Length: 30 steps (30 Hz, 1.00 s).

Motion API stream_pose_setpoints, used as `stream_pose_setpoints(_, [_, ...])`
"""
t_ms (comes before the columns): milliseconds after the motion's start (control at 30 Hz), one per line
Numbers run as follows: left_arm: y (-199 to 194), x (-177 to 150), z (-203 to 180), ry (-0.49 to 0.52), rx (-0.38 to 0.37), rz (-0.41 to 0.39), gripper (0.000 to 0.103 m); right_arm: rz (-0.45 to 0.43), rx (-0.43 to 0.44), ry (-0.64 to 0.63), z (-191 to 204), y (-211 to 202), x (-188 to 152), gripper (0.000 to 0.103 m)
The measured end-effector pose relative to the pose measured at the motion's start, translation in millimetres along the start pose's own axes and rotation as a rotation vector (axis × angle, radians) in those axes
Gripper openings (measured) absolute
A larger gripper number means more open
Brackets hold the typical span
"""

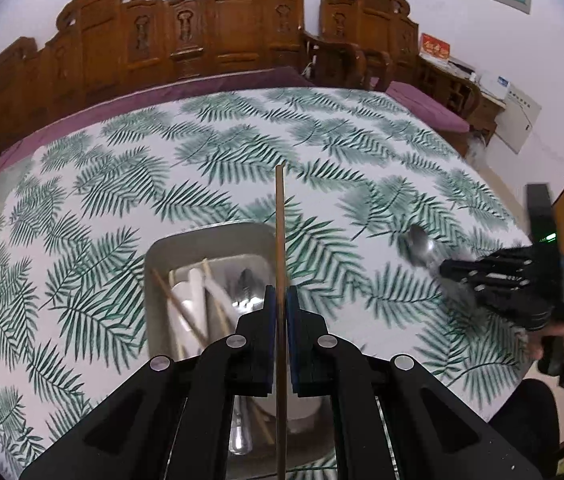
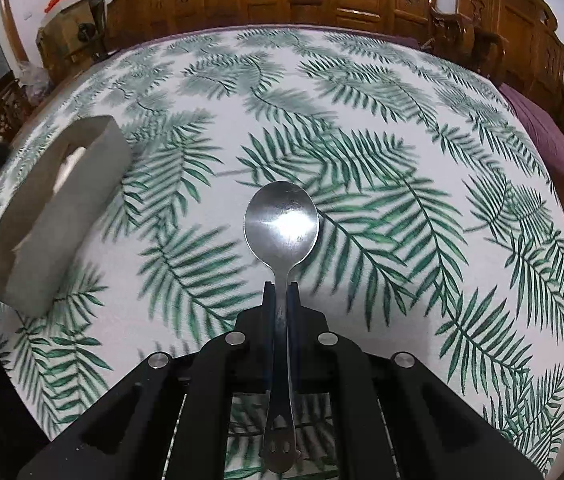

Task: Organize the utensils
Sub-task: 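Lower the wooden chopstick into the tray and open the left tool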

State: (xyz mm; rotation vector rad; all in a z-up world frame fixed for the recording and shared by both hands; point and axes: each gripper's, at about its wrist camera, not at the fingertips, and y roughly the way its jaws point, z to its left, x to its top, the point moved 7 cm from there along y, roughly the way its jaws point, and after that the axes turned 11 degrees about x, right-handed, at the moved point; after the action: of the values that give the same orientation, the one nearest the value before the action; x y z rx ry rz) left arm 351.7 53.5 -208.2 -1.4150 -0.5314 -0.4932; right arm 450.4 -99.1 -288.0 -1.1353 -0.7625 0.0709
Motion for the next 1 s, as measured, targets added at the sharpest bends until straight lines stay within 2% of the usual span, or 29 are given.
stream_pose_setpoints(300, [34, -21, 13, 0.033, 0.012, 0.093, 0.004, -0.043, 0.027, -0.069, 40, -20, 21, 0.007])
stream_pose_setpoints(567, [48, -39, 17, 0.046, 0.007, 0.131, 0.004, -0.066, 0.074, -0.080, 63, -26, 33, 0.007])
stream_pose_setpoints(700, [46, -38, 23, 0.012, 0.007, 0.119, 0.005, -0.072, 0.094, -0.081, 73, -26, 38, 0.007])
stream_pose_setpoints(833, [39, -34, 32, -0.015, 0.012, 0.094, 0.018, -0.078, 0.109, -0.094, 88, -26, 44, 0.007])
stream_pose_setpoints(1000, [22, -31, 46, -0.045, 0.018, 0.061, 0.018, -0.090, 0.137, -0.116, 115, -24, 54, 0.007])
